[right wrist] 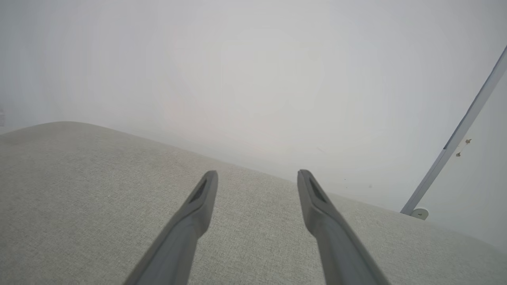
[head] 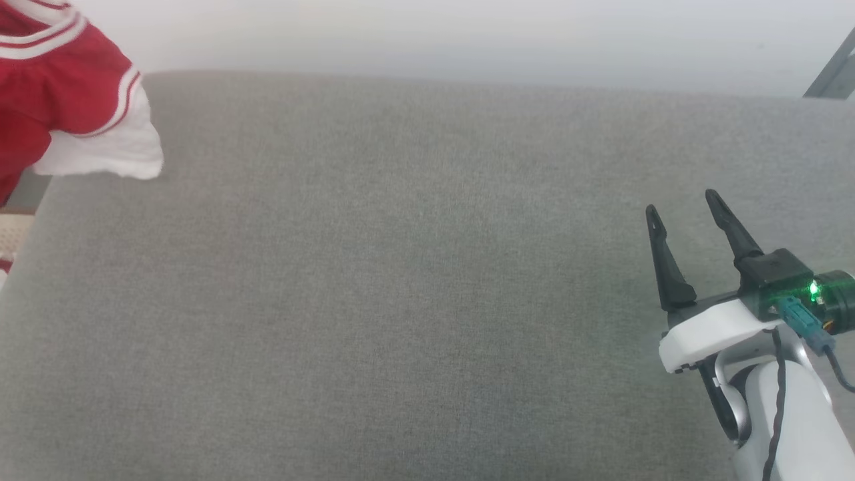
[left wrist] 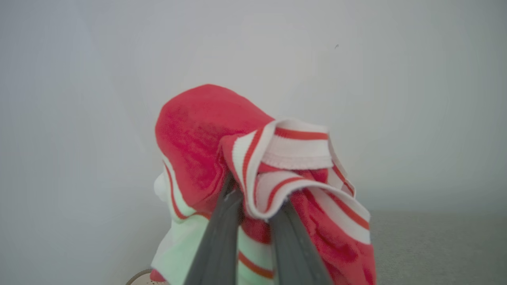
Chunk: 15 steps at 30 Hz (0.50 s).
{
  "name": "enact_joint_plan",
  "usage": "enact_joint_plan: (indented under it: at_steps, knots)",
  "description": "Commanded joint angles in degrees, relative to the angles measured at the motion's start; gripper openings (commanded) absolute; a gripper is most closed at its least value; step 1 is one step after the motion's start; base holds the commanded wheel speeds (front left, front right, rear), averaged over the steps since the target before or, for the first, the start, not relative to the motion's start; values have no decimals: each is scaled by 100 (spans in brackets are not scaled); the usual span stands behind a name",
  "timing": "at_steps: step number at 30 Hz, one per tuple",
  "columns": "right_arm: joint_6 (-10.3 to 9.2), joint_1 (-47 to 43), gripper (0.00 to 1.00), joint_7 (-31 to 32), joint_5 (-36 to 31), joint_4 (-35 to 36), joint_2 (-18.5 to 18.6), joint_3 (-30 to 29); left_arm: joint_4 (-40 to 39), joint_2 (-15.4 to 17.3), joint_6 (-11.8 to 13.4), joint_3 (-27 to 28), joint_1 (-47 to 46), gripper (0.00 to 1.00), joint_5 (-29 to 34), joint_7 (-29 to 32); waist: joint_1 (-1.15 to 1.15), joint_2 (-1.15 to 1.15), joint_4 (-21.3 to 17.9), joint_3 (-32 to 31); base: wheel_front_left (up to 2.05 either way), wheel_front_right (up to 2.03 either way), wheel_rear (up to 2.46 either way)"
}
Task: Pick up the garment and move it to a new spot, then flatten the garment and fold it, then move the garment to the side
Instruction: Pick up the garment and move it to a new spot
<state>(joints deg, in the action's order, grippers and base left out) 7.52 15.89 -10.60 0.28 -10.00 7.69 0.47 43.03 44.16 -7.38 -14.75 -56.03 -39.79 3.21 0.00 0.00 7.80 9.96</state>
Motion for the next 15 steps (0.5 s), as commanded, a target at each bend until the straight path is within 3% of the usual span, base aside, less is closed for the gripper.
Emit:
enact_joint_plan:
  at_steps: [1, 7, 15]
  knots:
    - [-6, -75, 100, -58, 7, -26, -31, -21, -324, 90, 2, -6, 45, 0, -110, 180, 0, 0, -26, -199, 0, 0, 0]
    - [-6, -162, 100, -115, -2, -37, -63, -148, -1515, 279, 122, 39, 341, 0, -357, 875, 0, 0, -177, -389, 0, 0, 0]
    - [-6, -230, 100, -177, -38, 40, -89, -501, -3445, 434, 718, 116, 918, 0, -724, 1799, 0, 0, -642, -446, 0, 0, 0]
